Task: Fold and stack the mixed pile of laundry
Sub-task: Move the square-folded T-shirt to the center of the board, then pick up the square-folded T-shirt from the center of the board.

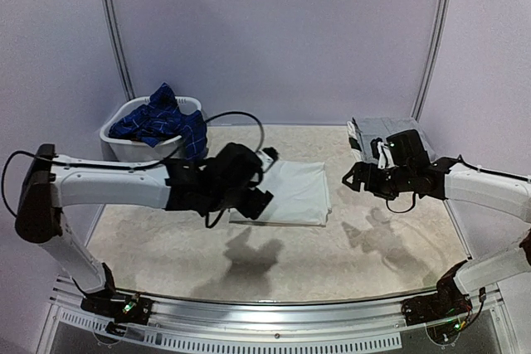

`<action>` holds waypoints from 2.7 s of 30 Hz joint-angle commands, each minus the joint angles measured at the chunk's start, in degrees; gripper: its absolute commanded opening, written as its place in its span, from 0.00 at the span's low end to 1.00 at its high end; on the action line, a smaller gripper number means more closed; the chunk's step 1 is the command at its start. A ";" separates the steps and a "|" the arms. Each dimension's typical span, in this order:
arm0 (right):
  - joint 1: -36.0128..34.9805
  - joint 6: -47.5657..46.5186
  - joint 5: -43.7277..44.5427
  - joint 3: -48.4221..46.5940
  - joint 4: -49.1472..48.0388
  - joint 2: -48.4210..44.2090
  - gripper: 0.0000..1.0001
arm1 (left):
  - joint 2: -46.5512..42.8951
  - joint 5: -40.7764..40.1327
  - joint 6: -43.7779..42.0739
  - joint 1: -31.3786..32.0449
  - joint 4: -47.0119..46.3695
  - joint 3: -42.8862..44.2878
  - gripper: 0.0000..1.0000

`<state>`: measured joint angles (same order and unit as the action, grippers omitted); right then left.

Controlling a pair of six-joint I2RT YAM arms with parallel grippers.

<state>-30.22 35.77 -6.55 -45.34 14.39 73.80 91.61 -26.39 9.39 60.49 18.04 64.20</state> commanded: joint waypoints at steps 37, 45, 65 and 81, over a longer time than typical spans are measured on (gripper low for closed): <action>13.76 2.65 -0.99 7.73 2.04 -8.89 0.94 | 50.22 -15.56 -53.13 12.60 -2.12 36.39 0.31; 13.79 2.32 -2.06 7.06 0.97 -6.73 0.94 | 49.71 -14.38 -52.96 11.84 -5.23 35.76 0.00; 9.31 10.36 -14.95 3.29 -17.11 8.63 0.99 | 29.62 -2.59 -38.56 9.04 -13.51 19.39 0.00; 5.23 21.63 -19.25 -1.94 -31.11 27.14 0.92 | 23.93 -1.05 -35.05 8.94 -16.12 14.93 0.00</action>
<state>-23.90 54.04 -24.34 -45.98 -12.32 97.67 118.83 -28.86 -27.55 69.93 4.51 80.12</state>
